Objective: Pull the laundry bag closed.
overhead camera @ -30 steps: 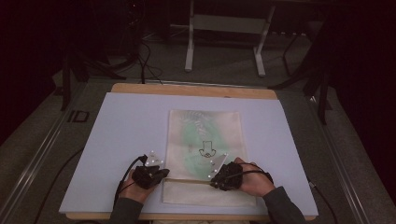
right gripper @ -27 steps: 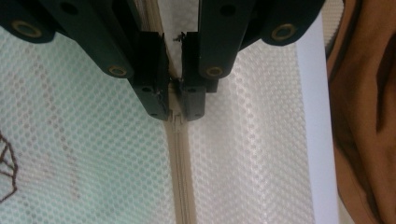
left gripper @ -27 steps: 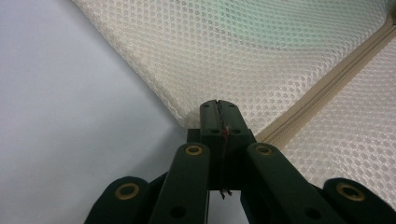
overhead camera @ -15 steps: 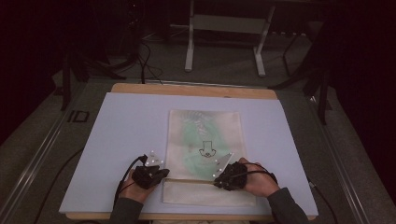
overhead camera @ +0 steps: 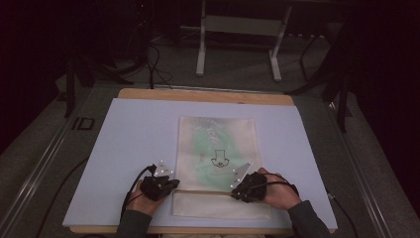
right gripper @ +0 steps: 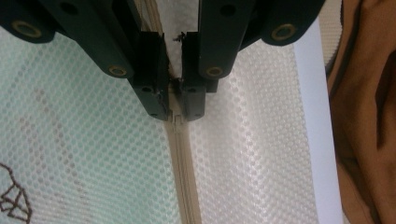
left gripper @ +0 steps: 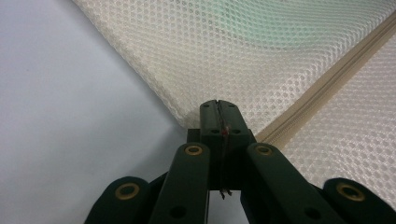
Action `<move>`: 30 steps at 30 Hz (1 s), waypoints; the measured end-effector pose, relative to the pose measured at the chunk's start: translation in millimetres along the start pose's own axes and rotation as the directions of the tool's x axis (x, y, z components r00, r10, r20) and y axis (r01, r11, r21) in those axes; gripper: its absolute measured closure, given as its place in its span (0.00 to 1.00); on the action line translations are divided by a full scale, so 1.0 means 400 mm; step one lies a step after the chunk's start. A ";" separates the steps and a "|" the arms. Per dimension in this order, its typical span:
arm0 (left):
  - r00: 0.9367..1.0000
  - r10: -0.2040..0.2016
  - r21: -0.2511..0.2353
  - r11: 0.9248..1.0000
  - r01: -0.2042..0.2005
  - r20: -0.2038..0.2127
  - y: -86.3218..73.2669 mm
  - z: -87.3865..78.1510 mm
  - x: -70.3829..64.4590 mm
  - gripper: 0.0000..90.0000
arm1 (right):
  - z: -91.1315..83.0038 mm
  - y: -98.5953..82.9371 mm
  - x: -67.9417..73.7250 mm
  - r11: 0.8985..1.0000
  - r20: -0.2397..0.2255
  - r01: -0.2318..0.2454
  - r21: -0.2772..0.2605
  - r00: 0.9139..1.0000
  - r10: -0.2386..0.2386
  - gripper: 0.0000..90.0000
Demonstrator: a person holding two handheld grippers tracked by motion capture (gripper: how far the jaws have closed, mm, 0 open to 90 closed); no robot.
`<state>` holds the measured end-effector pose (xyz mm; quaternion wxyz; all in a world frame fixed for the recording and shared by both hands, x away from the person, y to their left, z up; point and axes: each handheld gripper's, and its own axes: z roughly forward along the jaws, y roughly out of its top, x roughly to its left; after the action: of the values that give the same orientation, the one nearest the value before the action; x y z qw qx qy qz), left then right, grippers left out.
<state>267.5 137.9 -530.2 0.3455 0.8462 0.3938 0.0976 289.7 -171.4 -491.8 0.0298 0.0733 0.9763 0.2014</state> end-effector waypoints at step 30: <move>1.000 -0.001 0.000 1.000 0.001 -0.001 0.000 0.000 0.000 1.00 | -0.034 -0.060 -0.012 0.999 0.016 -0.045 -0.004 0.999 0.045 0.91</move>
<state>267.4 137.7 -530.2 0.3456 0.8460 0.3941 0.0979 289.9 -199.1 -488.8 0.0335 0.0967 0.9738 0.2030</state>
